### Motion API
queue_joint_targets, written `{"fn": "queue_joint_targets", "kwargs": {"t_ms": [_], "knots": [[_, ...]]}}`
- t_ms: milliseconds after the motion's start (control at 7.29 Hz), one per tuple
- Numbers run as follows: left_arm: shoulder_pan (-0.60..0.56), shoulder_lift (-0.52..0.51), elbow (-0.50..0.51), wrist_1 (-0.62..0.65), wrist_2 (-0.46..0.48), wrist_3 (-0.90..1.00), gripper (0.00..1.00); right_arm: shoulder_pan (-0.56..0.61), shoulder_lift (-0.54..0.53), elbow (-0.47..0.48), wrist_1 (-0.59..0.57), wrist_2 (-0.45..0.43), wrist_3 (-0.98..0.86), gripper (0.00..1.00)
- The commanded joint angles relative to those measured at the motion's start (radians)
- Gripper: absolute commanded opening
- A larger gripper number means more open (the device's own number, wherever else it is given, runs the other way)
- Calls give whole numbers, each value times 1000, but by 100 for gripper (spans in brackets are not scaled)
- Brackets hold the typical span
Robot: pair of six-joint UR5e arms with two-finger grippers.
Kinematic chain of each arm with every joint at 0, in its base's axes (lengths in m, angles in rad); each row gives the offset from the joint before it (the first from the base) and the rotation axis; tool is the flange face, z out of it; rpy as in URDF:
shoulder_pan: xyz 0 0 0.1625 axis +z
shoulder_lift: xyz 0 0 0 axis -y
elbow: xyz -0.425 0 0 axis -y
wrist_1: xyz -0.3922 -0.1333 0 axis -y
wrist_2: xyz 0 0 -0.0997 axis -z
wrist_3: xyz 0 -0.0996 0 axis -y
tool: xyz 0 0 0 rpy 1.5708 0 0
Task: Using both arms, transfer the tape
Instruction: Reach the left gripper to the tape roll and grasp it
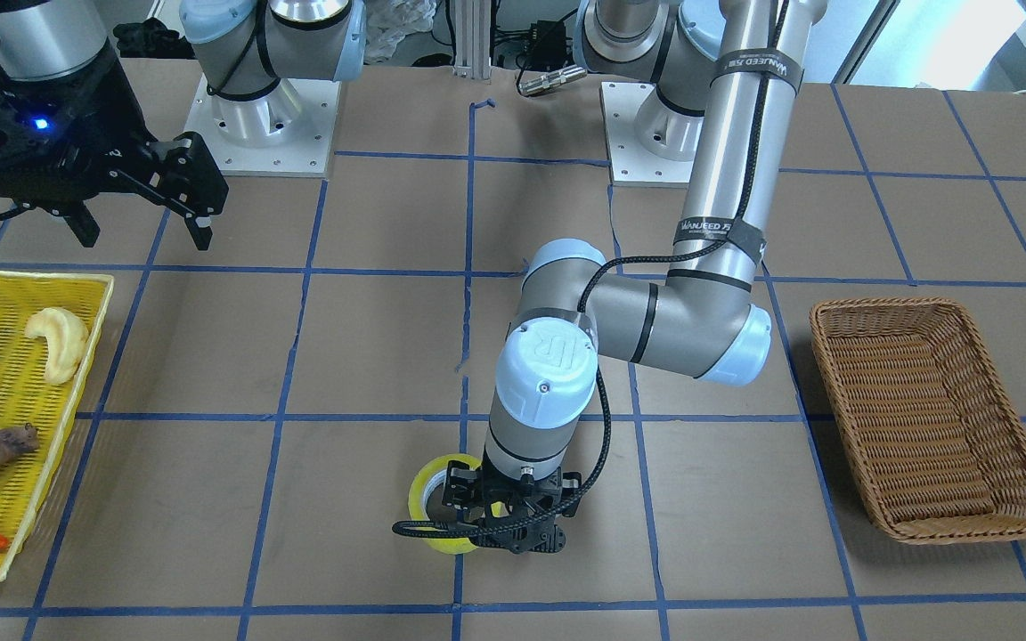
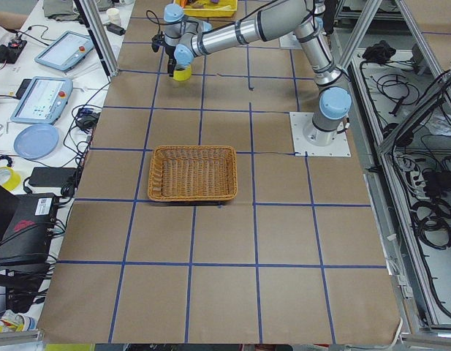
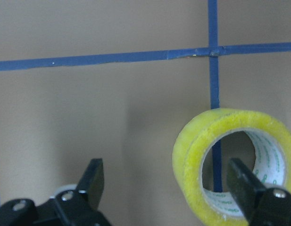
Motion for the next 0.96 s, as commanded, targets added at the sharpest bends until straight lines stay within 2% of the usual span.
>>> {"fn": "queue_joint_targets", "kwargs": {"t_ms": [0, 137, 274, 411, 548, 823], "knots": [[-17, -17, -7, 2, 1, 4, 78, 49, 6, 2, -14, -3, 9, 100], [-18, -25, -29, -1, -1, -14, 44, 51, 11, 4, -15, -6, 9, 100], [-20, -22, -38, 3, -1, -6, 33, 51, 14, 6, -17, -5, 7, 100], [-20, -16, -37, 0, -1, -3, 12, 51, 14, 7, -17, -8, 4, 100], [-15, 10, -33, -11, 1, 3, 0, 51, 14, 9, -15, 4, 9, 100], [81, 65, -43, -55, 2, 50, 0, 50, 14, 10, -15, 5, 9, 100]]}}
